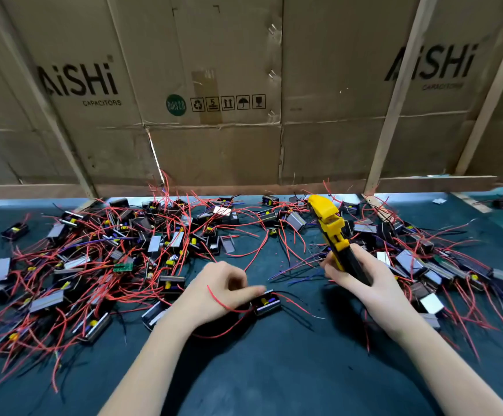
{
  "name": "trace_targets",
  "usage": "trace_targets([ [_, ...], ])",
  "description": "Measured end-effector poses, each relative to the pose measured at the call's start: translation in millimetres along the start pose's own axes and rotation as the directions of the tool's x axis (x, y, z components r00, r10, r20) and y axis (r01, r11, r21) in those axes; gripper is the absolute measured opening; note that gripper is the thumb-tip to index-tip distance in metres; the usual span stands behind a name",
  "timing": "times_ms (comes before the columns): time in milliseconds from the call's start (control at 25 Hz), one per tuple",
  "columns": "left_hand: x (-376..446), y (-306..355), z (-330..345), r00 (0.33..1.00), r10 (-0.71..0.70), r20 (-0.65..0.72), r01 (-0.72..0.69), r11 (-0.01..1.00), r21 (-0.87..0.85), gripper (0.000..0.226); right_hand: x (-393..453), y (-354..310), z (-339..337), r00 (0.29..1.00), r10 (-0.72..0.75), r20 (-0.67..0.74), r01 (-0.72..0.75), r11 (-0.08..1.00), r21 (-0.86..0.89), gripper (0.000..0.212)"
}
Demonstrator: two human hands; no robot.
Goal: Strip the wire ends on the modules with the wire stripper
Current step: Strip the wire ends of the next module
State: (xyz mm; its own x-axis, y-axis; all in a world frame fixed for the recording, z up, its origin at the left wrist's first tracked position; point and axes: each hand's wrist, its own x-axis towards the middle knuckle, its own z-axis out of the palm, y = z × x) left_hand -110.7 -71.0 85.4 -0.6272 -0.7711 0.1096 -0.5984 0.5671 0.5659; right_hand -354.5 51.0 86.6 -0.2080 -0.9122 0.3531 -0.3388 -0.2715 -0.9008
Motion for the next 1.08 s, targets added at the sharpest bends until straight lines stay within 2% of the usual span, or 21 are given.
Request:
trace_targets([
  [80,1.6,-2.4,-6.0,0.999,0.016,-0.036,-0.028,0.935,-0.353,0.022,0.3,0.8,0.3,1.0,-0.002,-0.019,0.002,1.0,-0.003,0.031],
  [120,2.6,-1.8,-6.3,0.997,0.032,-0.075,-0.061,0.899,-0.433,0.008,0.2,1.5,0.2,1.0,-0.006,-0.025,0.006,1.0,-0.004,0.03],
  [160,3.3,0.5,-4.9,0.992,0.074,-0.1,-0.111,0.887,-0.448,0.006,0.0,2.0,0.2,1.0,-0.01,-0.03,0.01,1.0,-0.005,0.029],
  [200,3.9,4.1,-1.2,0.986,0.135,-0.102,-0.166,0.89,-0.424,0.014,-0.1,2.3,0.2,0.999,-0.014,-0.032,0.014,1.0,-0.005,0.029],
  [280,4.0,11.6,8.6,0.967,0.25,-0.043,-0.251,0.913,-0.322,0.023,0.4,3.4,0.4,0.999,-0.027,-0.038,0.026,1.0,-0.013,0.029],
  [360,3.9,16.1,17.9,0.946,0.321,0.032,-0.303,0.919,-0.254,0.022,1.5,5.6,0.8,0.998,-0.037,-0.042,0.035,0.998,-0.043,0.029],
  [440,4.1,16.5,22.9,0.95,0.312,0.027,-0.299,0.929,-0.218,0.012,1.7,9.0,1.5,0.997,-0.038,-0.068,0.031,0.995,-0.099,0.03],
  [520,2.2,16.0,22.4,0.972,0.233,-0.022,-0.231,0.943,-0.239,0.003,1.3,10.2,1.7,0.99,-0.049,-0.135,0.021,0.979,-0.201,0.033],
  [600,1.2,16.3,18.8,0.984,0.175,-0.017,-0.171,0.929,-0.328,0.007,1.8,12.7,0.2,0.966,-0.141,-0.217,0.025,0.884,-0.467,0.039],
  [680,0.9,17.3,16.3,0.987,0.161,-0.001,-0.148,0.904,-0.402,0.008,3.1,17.6,-2.1,0.931,-0.288,-0.225,0.007,0.63,-0.777,0.049],
  [720,0.9,18.1,15.3,0.986,0.166,0.005,-0.148,0.893,-0.425,0.008,3.6,19.9,-3.2,0.919,-0.329,-0.216,-0.014,0.521,-0.853,0.055],
  [760,0.9,18.4,14.7,0.985,0.171,0.017,-0.145,0.879,-0.455,0.007,3.7,21.5,-4.2,0.913,-0.344,-0.221,-0.042,0.458,-0.888,0.059],
  [920,-0.9,18.7,15.0,0.984,0.168,0.056,-0.102,0.797,-0.596,0.009,4.1,24.4,-7.5,0.887,-0.352,-0.299,-0.132,0.428,-0.894,0.057],
  [1080,-0.9,20.7,20.7,0.987,0.161,0.005,-0.127,0.793,-0.596,0.008,4.5,25.5,-7.8,0.89,-0.361,-0.277,-0.119,0.403,-0.908,0.055],
])
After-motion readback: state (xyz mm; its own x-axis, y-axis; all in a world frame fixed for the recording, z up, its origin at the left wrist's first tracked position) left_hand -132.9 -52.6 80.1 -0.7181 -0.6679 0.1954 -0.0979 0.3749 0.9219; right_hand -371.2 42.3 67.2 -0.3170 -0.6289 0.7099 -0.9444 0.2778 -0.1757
